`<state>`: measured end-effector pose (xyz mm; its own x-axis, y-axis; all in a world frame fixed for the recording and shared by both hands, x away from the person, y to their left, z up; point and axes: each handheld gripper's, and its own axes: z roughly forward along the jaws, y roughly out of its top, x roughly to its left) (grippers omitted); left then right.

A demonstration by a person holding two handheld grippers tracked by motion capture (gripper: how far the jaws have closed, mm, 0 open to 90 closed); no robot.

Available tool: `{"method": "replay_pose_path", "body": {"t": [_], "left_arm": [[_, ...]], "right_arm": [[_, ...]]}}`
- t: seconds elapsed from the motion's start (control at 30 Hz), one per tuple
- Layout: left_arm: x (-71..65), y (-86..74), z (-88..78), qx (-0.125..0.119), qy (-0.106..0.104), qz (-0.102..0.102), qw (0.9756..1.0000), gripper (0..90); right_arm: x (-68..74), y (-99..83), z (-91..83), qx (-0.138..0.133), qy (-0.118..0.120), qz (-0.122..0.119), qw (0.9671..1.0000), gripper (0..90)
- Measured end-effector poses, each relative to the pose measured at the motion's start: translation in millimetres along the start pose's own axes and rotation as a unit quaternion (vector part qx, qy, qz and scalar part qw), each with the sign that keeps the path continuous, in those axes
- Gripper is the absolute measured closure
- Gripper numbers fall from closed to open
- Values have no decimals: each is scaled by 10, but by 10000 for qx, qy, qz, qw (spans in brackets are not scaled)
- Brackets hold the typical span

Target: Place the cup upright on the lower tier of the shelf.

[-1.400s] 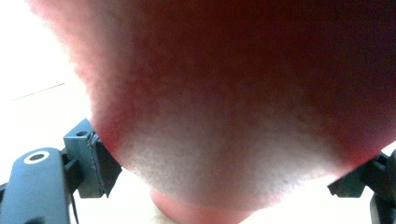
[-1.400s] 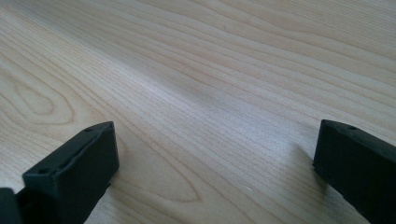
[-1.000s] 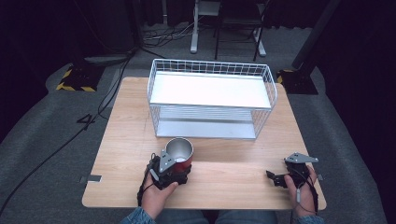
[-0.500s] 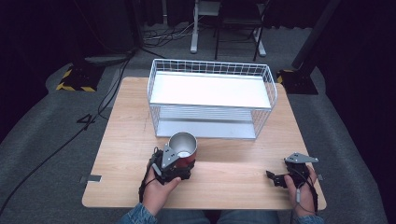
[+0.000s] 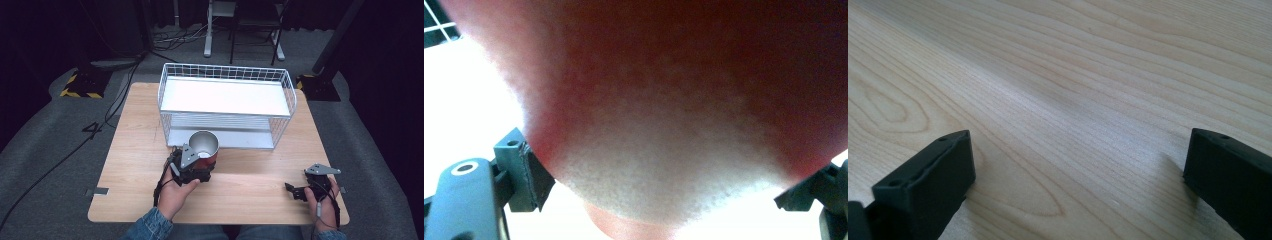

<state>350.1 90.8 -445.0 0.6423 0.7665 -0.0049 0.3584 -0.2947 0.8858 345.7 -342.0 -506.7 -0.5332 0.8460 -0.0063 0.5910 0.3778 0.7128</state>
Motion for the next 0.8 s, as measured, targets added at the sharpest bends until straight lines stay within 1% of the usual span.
{"method": "replay_pose_path", "body": {"t": [0.07, 0.13, 0.17, 0.33, 0.37, 0.67, 0.73, 0.77, 0.8], "left_arm": [[4, 13, 24, 1, 14, 19, 10000, 161], [16, 47, 96, 18, 16, 34, 10000, 161], [16, 47, 96, 18, 16, 34, 10000, 161], [38, 115, 242, 11, 18, 41, 10000, 160], [46, 128, 263, 14, 33, 72, 10000, 161], [96, 175, 398, 37, 105, 41, 9999, 160], [119, 182, 464, 47, 102, 25, 9999, 161], [119, 182, 464, 47, 102, 25, 9999, 161], [131, 185, 512, 68, 120, -3, 9999, 160]], "right_arm": [[1, 0, 0, -1, -6, 1, 10000, 4], [0, 0, 0, -2, 1, 3, 10000, 4], [0, 0, 0, -2, 1, 3, 10000, 4], [0, 0, 0, -2, 0, 2, 10000, 4], [0, 0, 0, -1, 2, 4, 10000, 4], [1, 0, 0, 0, -5, 4, 10000, 4], [0, 0, 0, -2, 0, 3, 10000, 4], [1, 0, 0, 1, -5, 4, 10000, 4], [0, 0, 0, -1, 0, 2, 10000, 4]]}}
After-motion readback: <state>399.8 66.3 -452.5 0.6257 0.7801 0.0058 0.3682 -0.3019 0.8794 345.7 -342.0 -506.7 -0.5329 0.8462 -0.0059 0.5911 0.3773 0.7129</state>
